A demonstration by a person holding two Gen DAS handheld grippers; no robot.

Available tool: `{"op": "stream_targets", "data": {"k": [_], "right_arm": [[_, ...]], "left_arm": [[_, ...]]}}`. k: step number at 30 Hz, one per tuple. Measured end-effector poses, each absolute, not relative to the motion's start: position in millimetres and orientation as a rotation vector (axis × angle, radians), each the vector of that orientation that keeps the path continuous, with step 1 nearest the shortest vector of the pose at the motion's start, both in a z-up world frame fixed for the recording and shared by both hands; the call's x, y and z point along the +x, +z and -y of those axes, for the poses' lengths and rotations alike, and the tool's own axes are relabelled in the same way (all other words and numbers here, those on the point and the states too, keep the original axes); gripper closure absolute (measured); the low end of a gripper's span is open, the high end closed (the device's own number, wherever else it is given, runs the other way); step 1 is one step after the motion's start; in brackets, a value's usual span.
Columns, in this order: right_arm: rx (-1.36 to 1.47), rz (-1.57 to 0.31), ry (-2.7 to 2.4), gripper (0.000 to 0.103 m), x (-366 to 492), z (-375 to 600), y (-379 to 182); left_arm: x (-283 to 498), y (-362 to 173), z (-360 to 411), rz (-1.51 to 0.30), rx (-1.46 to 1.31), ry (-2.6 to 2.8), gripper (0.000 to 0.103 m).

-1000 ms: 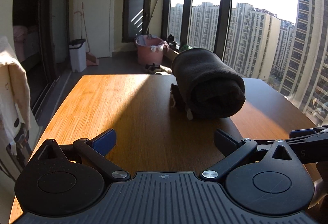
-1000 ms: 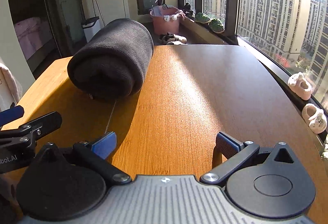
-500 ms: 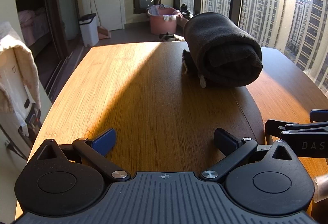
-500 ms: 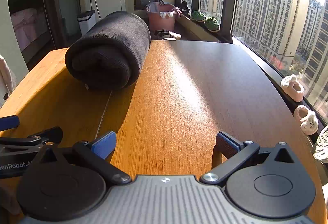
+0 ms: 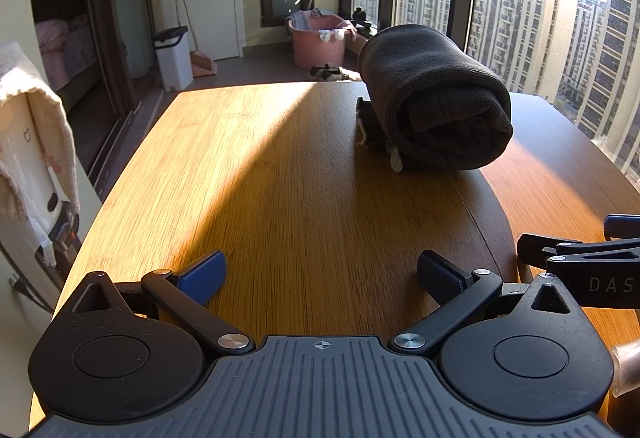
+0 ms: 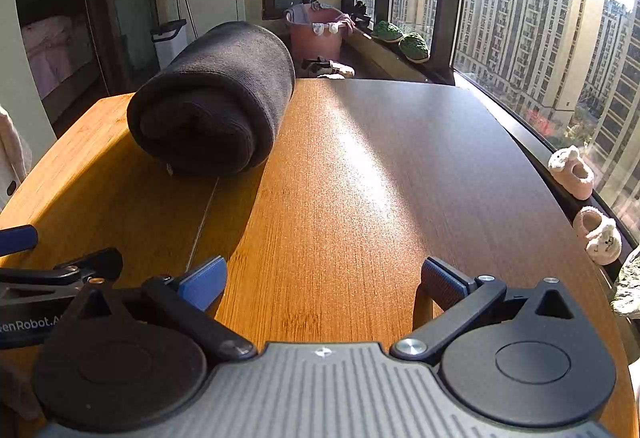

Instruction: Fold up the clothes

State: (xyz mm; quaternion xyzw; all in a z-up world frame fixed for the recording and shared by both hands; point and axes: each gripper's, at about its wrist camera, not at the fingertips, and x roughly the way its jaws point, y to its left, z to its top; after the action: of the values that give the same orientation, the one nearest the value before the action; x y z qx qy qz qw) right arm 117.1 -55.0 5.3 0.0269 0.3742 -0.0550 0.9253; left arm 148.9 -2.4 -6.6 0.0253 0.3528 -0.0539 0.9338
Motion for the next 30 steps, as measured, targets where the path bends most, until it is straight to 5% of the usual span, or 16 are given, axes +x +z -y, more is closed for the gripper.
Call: {"op": "stream_targets", "data": {"k": [30], "right_arm": [[0.057, -0.765, -0.112, 0.0, 117.0, 57.2, 5.5]], "left_arm": [[149.8, -5.1, 1.1, -0.722, 0.049, -0.111, 0.0]]}}
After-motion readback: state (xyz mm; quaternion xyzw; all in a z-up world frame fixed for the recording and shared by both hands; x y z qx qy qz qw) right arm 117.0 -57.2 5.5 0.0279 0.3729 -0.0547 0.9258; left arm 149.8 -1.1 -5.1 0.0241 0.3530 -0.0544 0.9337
